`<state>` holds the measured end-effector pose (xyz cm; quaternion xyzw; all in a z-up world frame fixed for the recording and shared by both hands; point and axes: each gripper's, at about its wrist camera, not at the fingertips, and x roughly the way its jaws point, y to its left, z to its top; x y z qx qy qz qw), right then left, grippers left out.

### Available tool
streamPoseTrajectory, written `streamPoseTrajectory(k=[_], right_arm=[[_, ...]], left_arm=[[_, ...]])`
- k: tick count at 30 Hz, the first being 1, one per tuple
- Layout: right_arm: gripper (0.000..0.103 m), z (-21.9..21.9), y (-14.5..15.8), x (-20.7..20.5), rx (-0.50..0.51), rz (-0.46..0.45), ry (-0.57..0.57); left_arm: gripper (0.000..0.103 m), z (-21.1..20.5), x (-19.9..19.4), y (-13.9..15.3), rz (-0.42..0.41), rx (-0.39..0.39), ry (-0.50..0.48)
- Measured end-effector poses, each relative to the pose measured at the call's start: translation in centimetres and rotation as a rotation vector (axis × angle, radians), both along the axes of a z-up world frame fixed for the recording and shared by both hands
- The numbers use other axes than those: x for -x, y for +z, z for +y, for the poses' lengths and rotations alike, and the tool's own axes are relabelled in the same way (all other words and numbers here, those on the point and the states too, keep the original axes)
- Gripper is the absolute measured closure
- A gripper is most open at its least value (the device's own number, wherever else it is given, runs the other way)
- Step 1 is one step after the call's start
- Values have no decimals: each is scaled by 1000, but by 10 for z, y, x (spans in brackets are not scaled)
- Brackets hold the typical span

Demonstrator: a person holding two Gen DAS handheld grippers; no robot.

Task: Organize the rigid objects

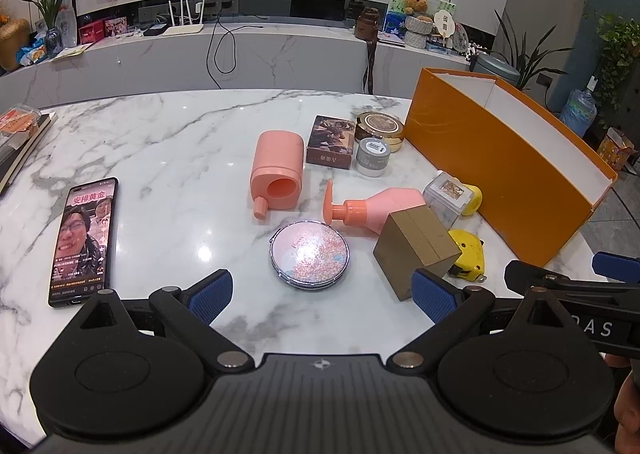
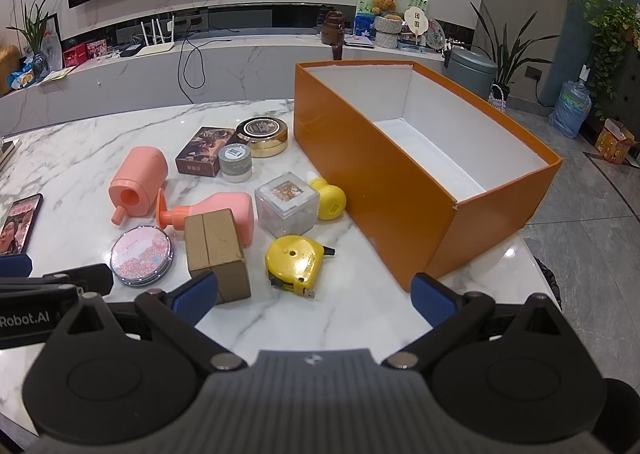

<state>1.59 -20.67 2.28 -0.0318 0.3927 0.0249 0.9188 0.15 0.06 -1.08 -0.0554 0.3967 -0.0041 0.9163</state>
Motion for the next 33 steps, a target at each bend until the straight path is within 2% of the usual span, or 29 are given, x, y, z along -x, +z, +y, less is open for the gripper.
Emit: streamPoseTrajectory(k=[22,25,30,33], right_arm=[[3,2,0,-1,7,2,14],[3,1,-1,-2,-9,-6,40],[2,1,-4,-3,-9,-50,79],[2,-1,-6,1,-32,-110,121]], left_arm=[[0,5,-1,-2,4,0,5],[0,10,-4,-8,1,26,4],[0,12,-12,-23,-13,11,-13],[0,13,-18,-35,-5,4,-38]])
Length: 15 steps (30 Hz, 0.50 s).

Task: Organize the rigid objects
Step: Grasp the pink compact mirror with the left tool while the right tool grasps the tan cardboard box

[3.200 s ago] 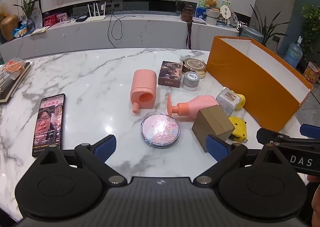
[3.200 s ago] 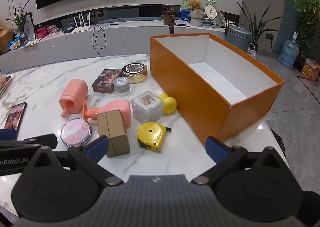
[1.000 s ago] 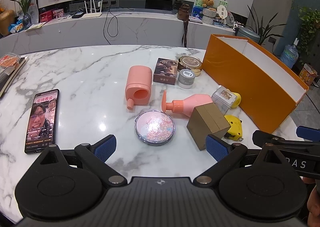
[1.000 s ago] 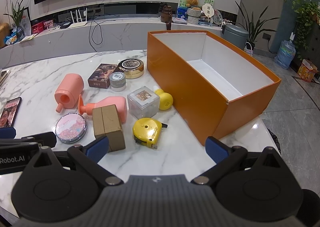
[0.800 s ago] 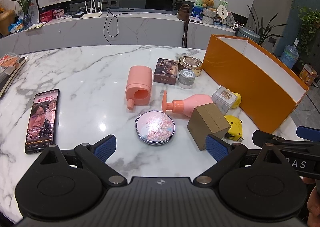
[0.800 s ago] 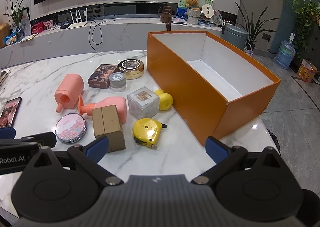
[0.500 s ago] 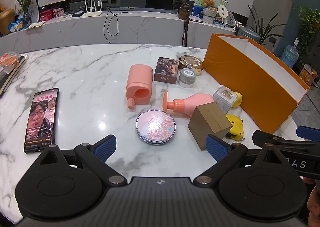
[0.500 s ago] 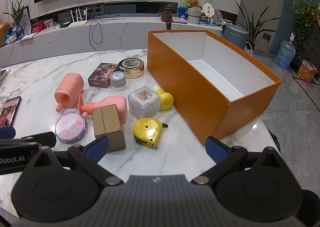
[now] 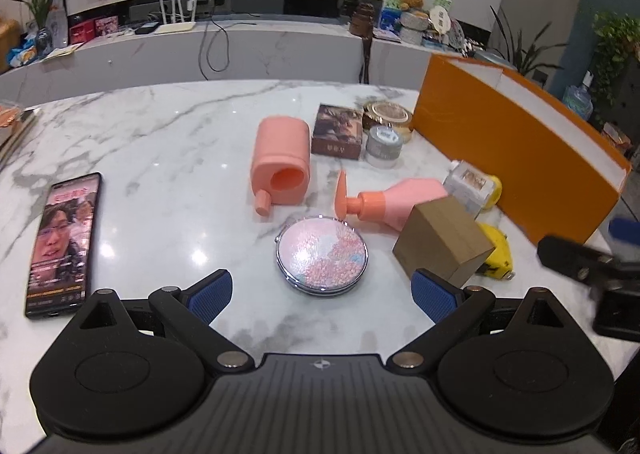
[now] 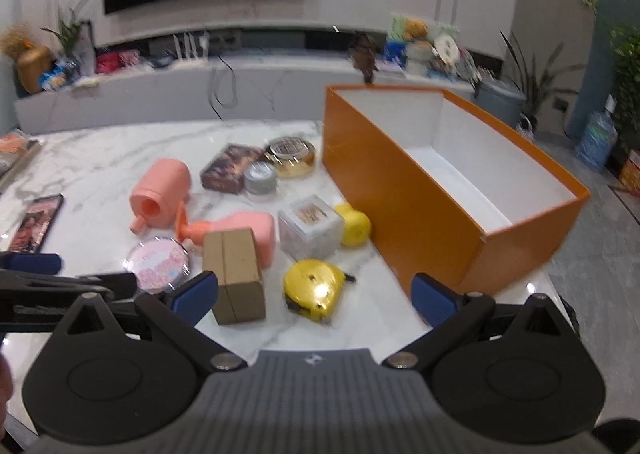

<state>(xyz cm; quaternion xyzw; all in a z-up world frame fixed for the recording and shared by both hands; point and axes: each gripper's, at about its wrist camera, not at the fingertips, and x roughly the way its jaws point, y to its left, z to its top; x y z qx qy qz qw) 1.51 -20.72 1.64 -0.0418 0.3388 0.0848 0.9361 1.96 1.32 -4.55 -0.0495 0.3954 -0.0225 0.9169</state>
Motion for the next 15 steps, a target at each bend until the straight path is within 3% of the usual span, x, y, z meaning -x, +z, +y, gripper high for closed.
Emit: streamPoseTrajectory(k=[5,15], right_arm=[[2,6,-7,-4,17,-22,40],[2,25,-21,-30,3,49,58]], left_arm=[[0,4,-9,-18,17,7,-22],[0,6,-34,-39,37,-22,-78]])
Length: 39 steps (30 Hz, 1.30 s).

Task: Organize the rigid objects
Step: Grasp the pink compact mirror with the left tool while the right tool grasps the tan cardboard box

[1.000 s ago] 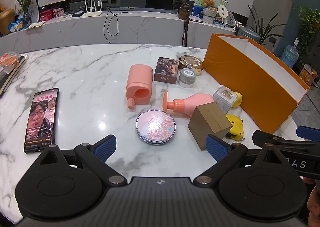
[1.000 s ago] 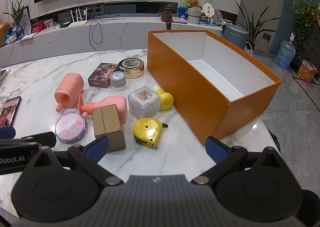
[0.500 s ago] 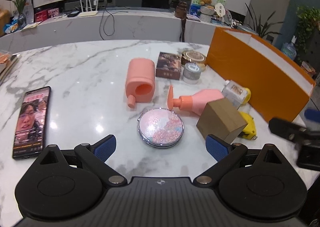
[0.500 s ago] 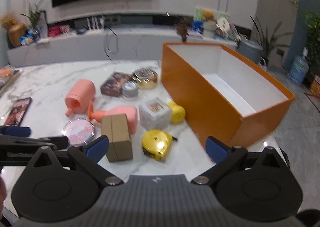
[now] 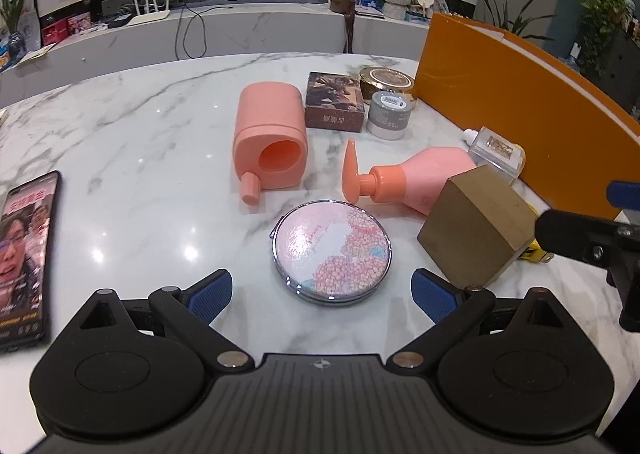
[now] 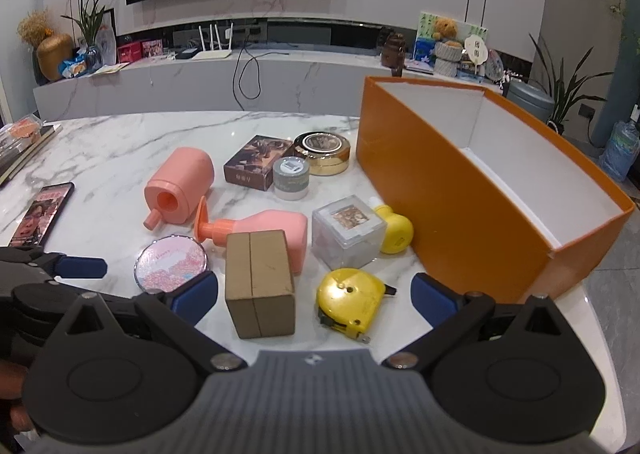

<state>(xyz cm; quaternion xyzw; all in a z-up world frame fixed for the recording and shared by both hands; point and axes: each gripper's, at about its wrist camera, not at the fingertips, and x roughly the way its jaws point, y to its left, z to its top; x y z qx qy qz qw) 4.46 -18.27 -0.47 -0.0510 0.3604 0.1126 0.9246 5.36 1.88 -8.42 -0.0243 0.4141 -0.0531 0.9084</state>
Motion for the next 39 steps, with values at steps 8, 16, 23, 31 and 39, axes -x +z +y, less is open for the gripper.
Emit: streamPoseTrajectory(k=[8,16,23,31,39], right_arm=[[2,8,-15,-27,-24,48,-3],[4,17,-30,-41,-40,68,24],[23,20,-38,-47,-42,91,63],[37,22,-40,-47,-37,92,104],[58,24,-39,-44,-39,101,142]], left_arm=[[0,-4,-14,-8,-8,-39,-43],[0,-7,-22,-12,-26,-91,-65],[0,-7,-22,-12,-38,-96,-85],[15,-12,-22,-11,-68,-87,-128],[16,-7,-18,-12,-92,-79,-135]])
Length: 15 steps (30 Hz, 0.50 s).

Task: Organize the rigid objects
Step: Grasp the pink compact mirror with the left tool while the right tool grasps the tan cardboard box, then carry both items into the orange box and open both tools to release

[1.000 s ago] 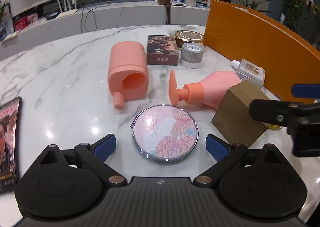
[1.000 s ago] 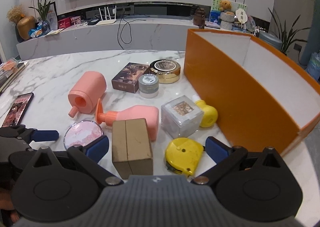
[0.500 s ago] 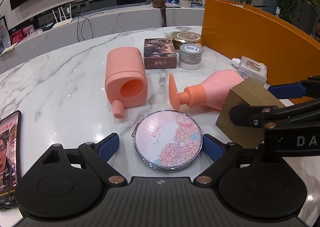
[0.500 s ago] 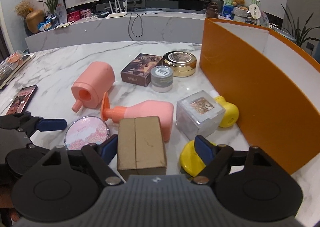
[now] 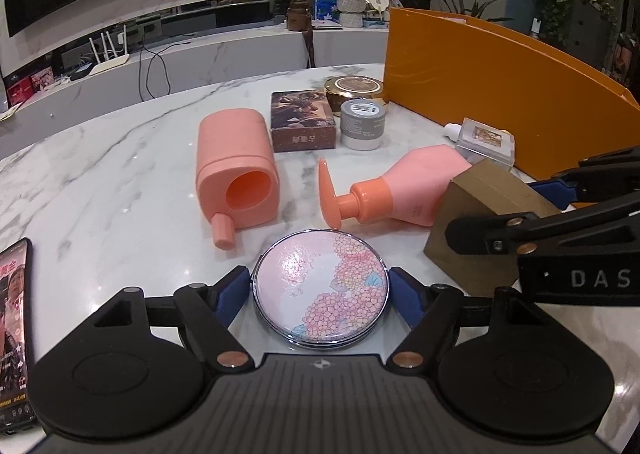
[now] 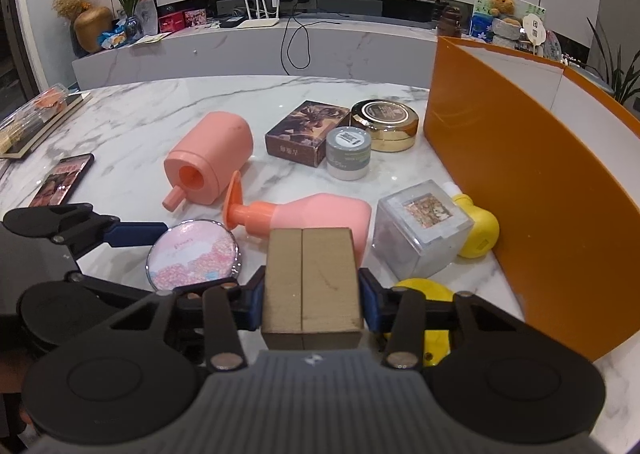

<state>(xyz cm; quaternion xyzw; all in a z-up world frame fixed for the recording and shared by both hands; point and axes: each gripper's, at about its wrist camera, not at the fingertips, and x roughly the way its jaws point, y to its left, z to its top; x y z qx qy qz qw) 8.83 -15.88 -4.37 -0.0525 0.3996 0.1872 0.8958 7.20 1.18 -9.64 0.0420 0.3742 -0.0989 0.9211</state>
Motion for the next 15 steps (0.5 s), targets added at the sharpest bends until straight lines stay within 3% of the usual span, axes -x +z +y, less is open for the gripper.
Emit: streamPoseTrajectory(k=[15], right_arm=[[58,-15,17,7,-30,-26,-28]], left_arm=[[16,14,14,20,-34,28,36]])
